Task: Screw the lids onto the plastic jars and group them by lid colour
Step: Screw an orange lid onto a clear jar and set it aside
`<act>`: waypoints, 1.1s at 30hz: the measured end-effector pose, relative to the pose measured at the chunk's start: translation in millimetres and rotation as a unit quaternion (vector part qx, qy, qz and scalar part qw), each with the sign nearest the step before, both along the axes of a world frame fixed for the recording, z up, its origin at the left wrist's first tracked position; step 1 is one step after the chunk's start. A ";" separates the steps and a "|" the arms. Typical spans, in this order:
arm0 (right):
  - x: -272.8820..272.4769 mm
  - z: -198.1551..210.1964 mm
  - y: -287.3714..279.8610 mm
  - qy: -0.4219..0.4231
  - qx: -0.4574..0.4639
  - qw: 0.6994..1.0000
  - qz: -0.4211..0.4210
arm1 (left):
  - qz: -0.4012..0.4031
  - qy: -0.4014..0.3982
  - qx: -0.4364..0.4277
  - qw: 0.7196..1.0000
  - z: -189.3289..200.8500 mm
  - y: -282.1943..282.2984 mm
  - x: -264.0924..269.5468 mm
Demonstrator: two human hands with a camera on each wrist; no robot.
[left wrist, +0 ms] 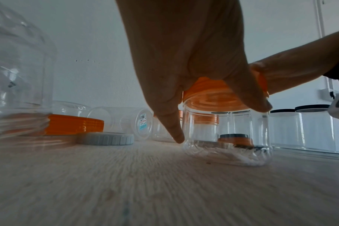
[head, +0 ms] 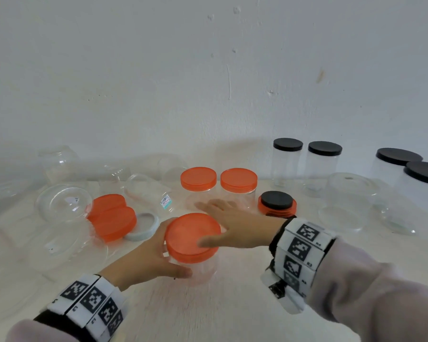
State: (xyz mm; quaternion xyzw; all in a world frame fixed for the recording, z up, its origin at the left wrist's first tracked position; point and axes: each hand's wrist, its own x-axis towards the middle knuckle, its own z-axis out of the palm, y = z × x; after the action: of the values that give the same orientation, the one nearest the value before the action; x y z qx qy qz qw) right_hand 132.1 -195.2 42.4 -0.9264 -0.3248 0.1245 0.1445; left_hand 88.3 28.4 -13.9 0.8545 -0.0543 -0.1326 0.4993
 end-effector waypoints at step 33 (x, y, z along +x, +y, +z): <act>83.3 -7.0 -233.6 -0.112 -0.066 0.899 -0.418 | 0.080 -0.252 0.053 0.963 121.7 -89.8 142.9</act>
State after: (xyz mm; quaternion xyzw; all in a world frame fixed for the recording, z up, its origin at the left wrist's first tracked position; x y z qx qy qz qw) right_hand 215.4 -428.8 35.4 -0.9922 0.0868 -0.0310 0.0842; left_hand 231.2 -61.4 107.8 0.8869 -0.1028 0.1245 0.4328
